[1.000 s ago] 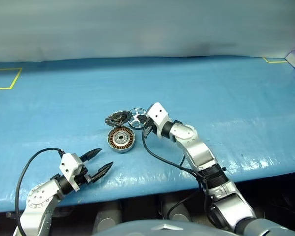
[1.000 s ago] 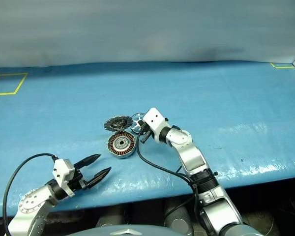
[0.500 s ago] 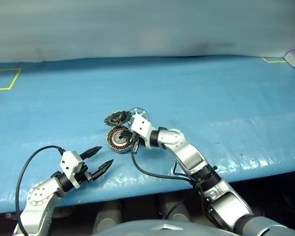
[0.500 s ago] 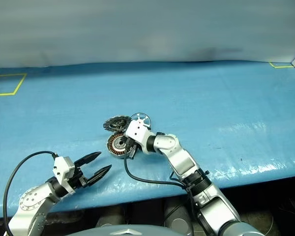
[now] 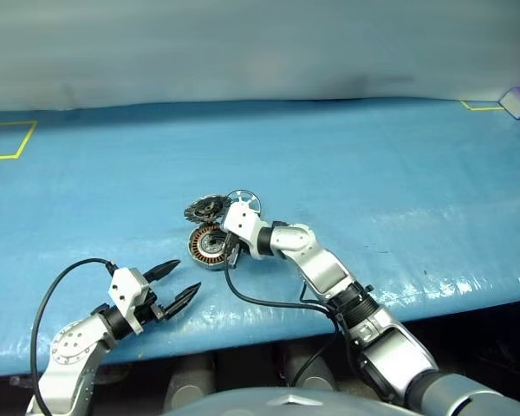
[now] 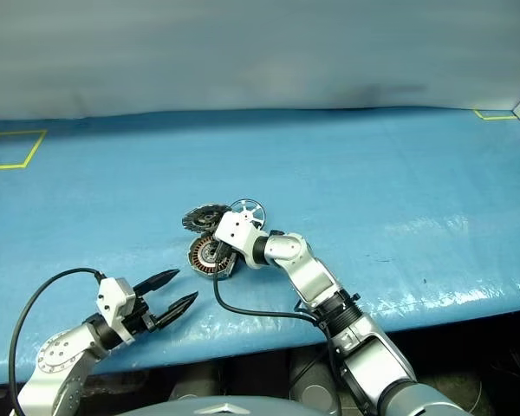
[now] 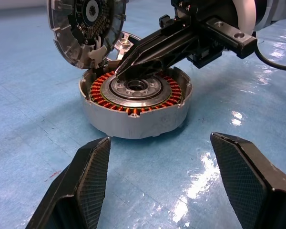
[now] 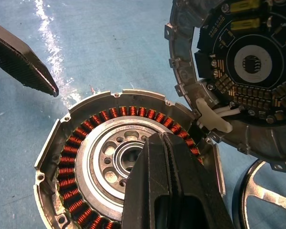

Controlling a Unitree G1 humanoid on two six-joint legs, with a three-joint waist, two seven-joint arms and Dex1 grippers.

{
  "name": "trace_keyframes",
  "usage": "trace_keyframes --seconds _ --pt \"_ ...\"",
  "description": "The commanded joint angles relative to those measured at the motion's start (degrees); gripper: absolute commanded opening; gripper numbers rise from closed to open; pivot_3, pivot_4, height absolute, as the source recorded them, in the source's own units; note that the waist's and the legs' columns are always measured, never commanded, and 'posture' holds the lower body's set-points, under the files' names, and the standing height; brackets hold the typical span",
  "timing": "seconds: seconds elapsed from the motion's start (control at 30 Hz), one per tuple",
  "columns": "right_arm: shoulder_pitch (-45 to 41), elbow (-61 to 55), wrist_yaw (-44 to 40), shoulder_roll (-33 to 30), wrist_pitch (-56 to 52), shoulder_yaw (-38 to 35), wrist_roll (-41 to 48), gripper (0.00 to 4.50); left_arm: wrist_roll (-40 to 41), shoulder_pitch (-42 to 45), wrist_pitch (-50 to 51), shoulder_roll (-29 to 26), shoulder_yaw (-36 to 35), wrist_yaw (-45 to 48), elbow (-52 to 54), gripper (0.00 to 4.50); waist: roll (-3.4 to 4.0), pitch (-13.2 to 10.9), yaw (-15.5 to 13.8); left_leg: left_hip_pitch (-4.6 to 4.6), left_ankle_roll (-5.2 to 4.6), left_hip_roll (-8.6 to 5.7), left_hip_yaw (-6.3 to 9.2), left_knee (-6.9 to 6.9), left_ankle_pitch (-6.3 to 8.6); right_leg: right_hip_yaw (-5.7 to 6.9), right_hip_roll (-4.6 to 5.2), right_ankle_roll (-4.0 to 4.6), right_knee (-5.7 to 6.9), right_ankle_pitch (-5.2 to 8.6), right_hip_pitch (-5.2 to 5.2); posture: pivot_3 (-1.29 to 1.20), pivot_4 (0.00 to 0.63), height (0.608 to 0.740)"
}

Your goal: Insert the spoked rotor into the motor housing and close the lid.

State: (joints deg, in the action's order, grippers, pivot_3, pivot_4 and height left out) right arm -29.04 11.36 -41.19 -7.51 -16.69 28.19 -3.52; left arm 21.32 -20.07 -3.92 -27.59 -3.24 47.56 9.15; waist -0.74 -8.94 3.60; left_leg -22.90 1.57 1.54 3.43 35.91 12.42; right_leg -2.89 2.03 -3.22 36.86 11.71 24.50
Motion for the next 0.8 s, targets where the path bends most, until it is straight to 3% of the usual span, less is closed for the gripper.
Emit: trace_keyframes --seconds 0.03,0.33,0.67,0.8 --pt "1.0 0.4 -0.8 -0.6 -0.8 2.1 -1.8 0.05 0.0 -0.1 -0.6 0.1 -0.3 -0.1 2.3 3.67 0.01 0.0 0.0 0.01 0.0 0.0 0.0 0.0 0.0 0.0 0.0 0.0 0.0 0.0 0.0 0.0 0.15 0.74" --pt "3.4 -5.3 0.9 1.2 3.5 -4.4 3.5 0.05 -0.4 0.0 -0.8 0.5 -0.2 -0.2 1.9 3.67 -0.01 0.0 -0.1 0.04 0.0 0.0 0.0 0.0 0.0 -0.01 0.0 0.0 0.0 0.0 -0.04 0.0 0.15 0.74" --pt "4.7 -14.3 2.5 -8.3 -1.5 -7.6 0.9 0.05 -0.8 1.1 -0.9 0.7 0.1 -0.1 0.8 3.67 0.01 0.0 -0.2 -0.05 0.0 -0.01 0.0 0.0 0.0 0.0 0.01 0.0 -0.02 0.0 0.03 0.0 0.15 0.74" --pt "3.3 -11.9 5.0 -7.6 -3.7 -9.7 1.4 0.05 -0.8 1.4 -0.9 0.7 0.2 0.2 0.6 3.67 0.0 0.0 0.0 -0.04 0.0 0.0 -0.02 0.0 0.0 -0.01 0.0 0.0 -0.01 0.0 0.04 0.0 0.15 0.74"
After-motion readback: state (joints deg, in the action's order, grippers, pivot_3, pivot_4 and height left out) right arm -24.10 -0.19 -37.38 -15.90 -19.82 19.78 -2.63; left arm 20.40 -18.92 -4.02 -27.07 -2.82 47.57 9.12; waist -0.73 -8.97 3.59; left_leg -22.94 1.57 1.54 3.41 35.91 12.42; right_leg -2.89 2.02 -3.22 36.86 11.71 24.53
